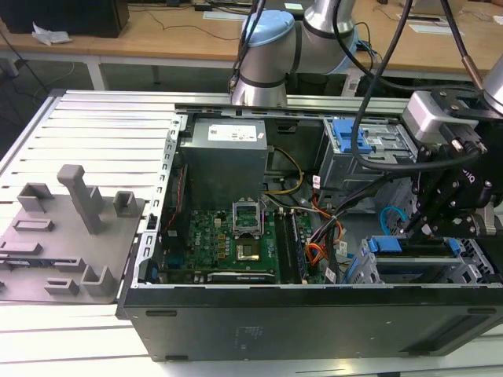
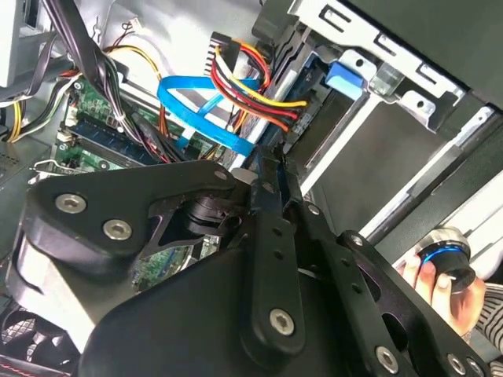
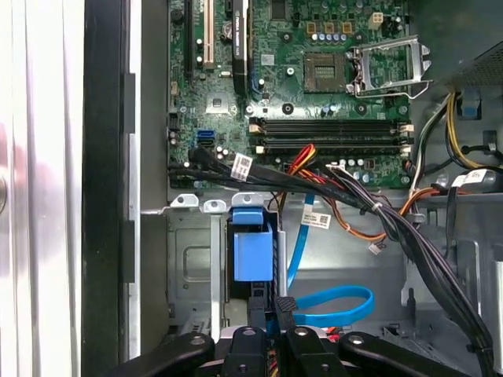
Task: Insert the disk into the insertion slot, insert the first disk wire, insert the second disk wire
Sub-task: 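Insert the second disk wire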
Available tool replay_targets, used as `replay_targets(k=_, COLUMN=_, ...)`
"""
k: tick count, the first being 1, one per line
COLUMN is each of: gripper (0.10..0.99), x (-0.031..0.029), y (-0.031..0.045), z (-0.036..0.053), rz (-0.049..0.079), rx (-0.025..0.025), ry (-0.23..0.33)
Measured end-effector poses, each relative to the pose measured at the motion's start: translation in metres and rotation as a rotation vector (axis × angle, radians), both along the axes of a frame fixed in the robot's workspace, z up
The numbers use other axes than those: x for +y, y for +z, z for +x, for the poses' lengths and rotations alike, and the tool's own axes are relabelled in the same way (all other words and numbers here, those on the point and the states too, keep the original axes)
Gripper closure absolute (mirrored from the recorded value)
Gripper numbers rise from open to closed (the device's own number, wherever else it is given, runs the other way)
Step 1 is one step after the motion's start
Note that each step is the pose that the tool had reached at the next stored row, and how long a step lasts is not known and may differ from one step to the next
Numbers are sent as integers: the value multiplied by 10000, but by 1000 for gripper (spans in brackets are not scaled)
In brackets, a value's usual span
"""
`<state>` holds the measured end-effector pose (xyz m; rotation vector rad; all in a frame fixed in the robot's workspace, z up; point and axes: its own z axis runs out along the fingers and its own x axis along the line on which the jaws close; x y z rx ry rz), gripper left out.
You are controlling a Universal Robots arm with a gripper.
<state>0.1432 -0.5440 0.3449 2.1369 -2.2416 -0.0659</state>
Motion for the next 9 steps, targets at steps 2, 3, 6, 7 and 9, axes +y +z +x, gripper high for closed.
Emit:
replay_targets(k=2, gripper=925, x=0, y=-8, z=21, rz=21, rx=1, ry=1)
replay_targets(k=3, gripper=925, x=0, y=-13, z=27, rz=30, rx=2, ry=0)
replay_targets(k=6, gripper=925, x=-3, y=-31, z=41, rz=48, rx=3, ry=0)
replay_targets(k=7, gripper=925, x=-4, y=-36, z=44, rz=52, rx=3, ry=0)
replay_targets(k=9, gripper=925, x=-7, y=-50, z=49, rz=59, rx=3, ry=0)
